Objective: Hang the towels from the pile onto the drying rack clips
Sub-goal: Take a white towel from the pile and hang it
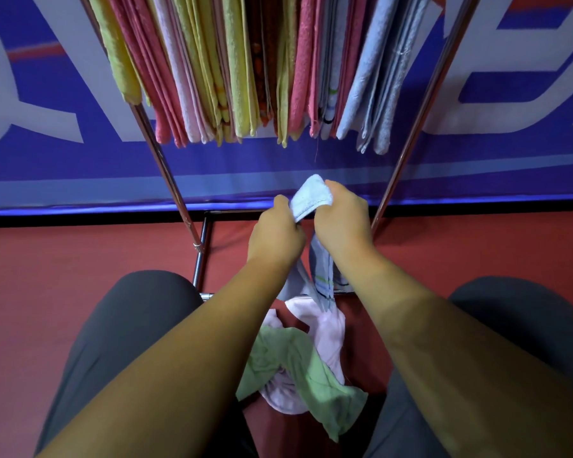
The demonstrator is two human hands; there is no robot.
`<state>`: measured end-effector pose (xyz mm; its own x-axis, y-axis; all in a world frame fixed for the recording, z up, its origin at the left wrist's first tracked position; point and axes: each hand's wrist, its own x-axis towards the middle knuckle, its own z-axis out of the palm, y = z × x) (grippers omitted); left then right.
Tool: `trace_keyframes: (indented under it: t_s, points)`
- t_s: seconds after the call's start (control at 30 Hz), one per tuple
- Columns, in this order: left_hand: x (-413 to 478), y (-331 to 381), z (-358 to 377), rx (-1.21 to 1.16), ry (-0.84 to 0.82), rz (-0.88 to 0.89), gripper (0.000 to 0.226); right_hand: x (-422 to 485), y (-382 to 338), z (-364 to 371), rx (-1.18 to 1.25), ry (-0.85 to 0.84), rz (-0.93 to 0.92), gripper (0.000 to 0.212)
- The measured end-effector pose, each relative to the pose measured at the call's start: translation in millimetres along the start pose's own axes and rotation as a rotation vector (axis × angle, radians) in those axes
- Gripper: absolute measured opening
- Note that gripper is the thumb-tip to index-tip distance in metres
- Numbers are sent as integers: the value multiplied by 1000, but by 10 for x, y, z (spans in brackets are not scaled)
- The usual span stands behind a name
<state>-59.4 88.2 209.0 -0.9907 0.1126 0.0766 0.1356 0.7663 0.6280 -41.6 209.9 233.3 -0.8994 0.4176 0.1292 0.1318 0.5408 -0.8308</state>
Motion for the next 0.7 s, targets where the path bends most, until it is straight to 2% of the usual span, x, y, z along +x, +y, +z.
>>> trace_keyframes:
  t_s: [0.17,0.3,0.37,0.5,0.63,0.7]
  points:
    - [-18,155,-244,41,21,48,19,32,-10,-151,-177,2,74,25]
    - [21,460,-580,118,6,32,11,77,-207,-387,-171,-12,85,26]
    - [28,638,-763,156,-1,24,7,90,-361,-527,-189,-15,75,28]
    - [31,987,-1120,163,25,51,19,115,-713,-847,-166,41,30,33]
    - [-19,1407,-1538,121,74,90,24,108,-1134,-1234,-123,106,-58,48]
    - [-36,1635,-1743,135,94,116,25,154,-1329,-1438,-133,132,-90,49]
